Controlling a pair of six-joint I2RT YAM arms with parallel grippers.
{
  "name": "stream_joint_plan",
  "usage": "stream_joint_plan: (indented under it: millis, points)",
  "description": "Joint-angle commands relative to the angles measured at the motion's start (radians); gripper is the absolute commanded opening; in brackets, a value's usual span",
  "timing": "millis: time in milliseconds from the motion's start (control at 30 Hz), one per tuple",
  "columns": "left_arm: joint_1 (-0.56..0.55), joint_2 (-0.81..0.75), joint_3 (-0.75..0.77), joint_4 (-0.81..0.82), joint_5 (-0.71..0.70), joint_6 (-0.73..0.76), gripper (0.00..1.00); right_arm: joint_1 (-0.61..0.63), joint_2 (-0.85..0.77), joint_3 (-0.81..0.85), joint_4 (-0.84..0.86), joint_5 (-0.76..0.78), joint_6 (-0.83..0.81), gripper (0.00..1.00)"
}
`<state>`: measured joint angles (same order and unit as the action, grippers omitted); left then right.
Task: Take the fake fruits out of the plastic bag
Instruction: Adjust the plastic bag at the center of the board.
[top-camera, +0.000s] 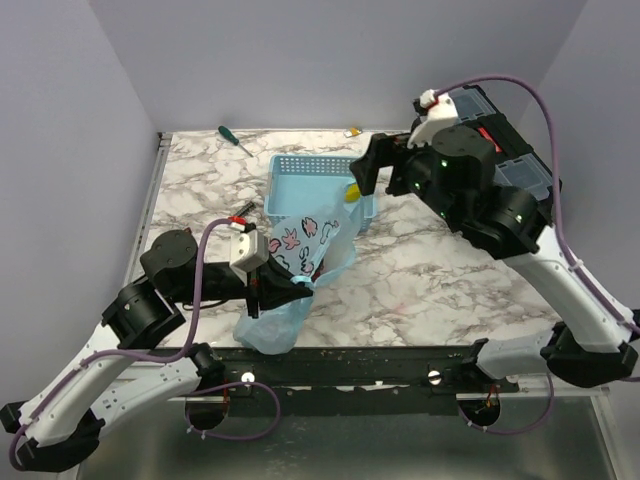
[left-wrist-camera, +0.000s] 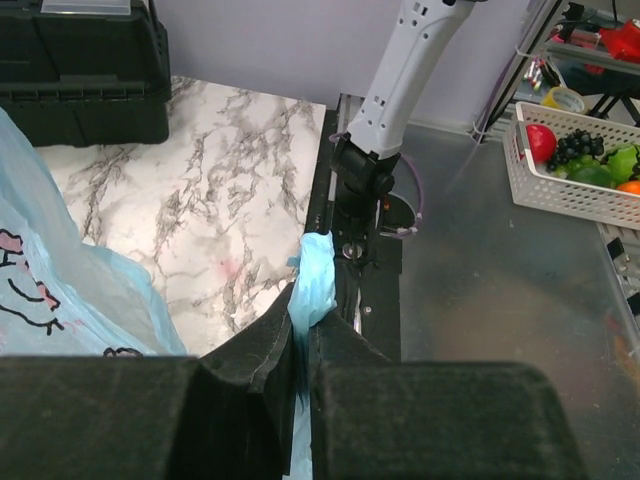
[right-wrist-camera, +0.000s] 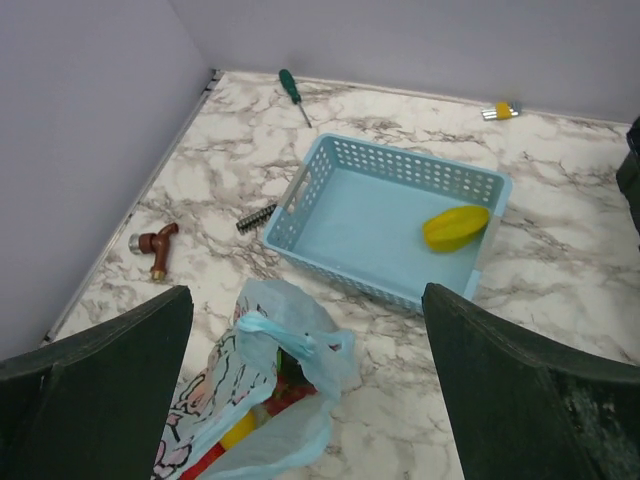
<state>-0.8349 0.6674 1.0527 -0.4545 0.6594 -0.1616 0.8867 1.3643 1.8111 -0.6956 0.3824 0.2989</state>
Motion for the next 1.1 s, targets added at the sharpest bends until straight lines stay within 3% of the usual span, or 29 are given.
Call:
stream_joint_plan:
  millis: [0,233,467,667,900,967,1067]
  points:
    - [0.003,0.023,0.013,0.024,0.027,0.013,0.05,0.000,-0.081,-0.104,-0.082,0.092,0.122,1.00]
    - [0.002,0.029,0.002,0.034,0.023,0.014,0.04,0.000,-0.251,-0.358,-0.071,-0.014,0.264,1.00]
    - [0.003,0.043,0.004,0.041,0.022,0.002,0.03,0.000,-0.355,-0.633,0.123,-0.244,0.416,0.98]
    - [0.003,0.050,0.006,0.038,0.022,-0.007,0.02,0.001,-0.341,-0.835,0.344,-0.366,0.549,0.93]
    - [0.003,0.053,0.004,0.034,0.027,-0.011,0.02,0.000,-0.208,-0.890,0.506,-0.459,0.578,0.56]
    - [0.003,0.060,0.004,0.032,0.044,-0.014,0.02,0.000,-0.177,-0.880,0.529,-0.464,0.569,0.41]
    - [0.003,0.071,0.004,0.019,0.055,-0.013,0.12,0.000,-0.150,-0.853,0.537,-0.443,0.539,0.22]
